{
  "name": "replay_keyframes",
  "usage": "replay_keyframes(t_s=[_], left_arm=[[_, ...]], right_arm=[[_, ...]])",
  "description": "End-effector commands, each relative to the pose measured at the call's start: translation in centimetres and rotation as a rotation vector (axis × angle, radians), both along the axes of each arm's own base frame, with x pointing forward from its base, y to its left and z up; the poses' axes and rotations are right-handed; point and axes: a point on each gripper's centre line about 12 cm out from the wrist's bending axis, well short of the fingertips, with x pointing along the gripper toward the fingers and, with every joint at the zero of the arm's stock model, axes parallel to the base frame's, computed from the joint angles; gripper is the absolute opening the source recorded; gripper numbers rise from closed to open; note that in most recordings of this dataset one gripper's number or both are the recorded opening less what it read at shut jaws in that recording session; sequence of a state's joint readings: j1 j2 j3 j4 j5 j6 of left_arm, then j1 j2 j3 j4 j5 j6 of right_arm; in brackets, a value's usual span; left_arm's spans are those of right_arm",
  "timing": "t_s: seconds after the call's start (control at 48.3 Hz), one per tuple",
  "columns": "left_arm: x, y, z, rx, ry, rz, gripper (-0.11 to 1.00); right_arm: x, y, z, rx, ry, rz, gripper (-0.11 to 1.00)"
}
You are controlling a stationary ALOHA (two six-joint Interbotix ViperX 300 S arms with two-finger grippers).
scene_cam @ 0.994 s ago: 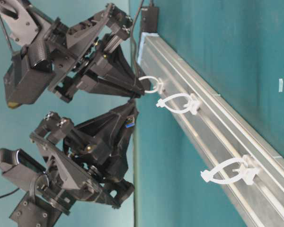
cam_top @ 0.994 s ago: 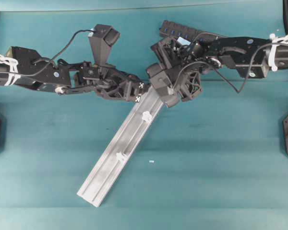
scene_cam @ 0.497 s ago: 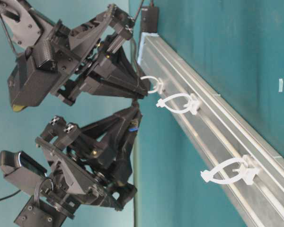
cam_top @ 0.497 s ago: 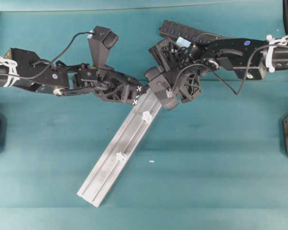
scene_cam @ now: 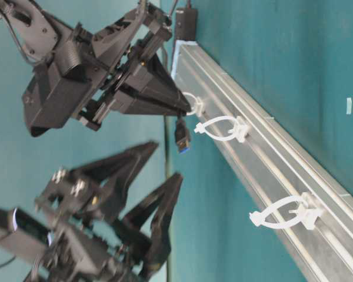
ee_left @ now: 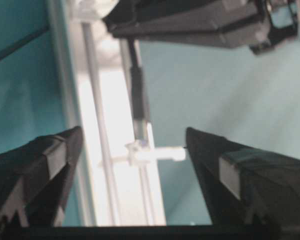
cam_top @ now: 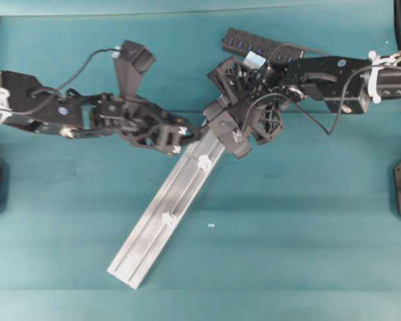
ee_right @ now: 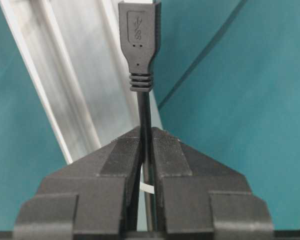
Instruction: Pass the USB cable through three rings with both arms.
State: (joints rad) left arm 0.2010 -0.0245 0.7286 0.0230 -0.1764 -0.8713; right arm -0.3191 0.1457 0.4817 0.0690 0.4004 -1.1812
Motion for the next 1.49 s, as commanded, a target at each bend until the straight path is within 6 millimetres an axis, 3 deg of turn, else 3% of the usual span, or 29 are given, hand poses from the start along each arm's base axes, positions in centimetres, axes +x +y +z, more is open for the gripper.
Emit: replay_keyframes(t_s=[0.0,0.269,0.6,0.973,1.47], left_arm=[[-1.1,-0.4,4.4,0.031,-0.114,-0.008,0.90],[-4.7,-1.1,5.2,0.024,-0.103,-0.004,0.90],[-7.0,-1.5,6.6,0.025,-0.111,-0.002,0.90],[-7.3,-1.5,7.0,0.026,-0.117,-0.002,0.90],[-7.3,-1.6,7.0,0.026,-0.117,-0.005,0.90]], right_arm=[[0.1,0.2,-0.2,-0.020,0.018,0.030,0.07],[0.0,0.9,-0.6,-0.052,0.061,0.100,0.07],[0.0,1.3,-1.0,-0.087,0.098,0.194,0.07],[0.1,1.1,-2.2,-0.075,0.130,0.191,0.07],[-0.1,1.1,-1.9,-0.074,0.133,0.191,0.07]])
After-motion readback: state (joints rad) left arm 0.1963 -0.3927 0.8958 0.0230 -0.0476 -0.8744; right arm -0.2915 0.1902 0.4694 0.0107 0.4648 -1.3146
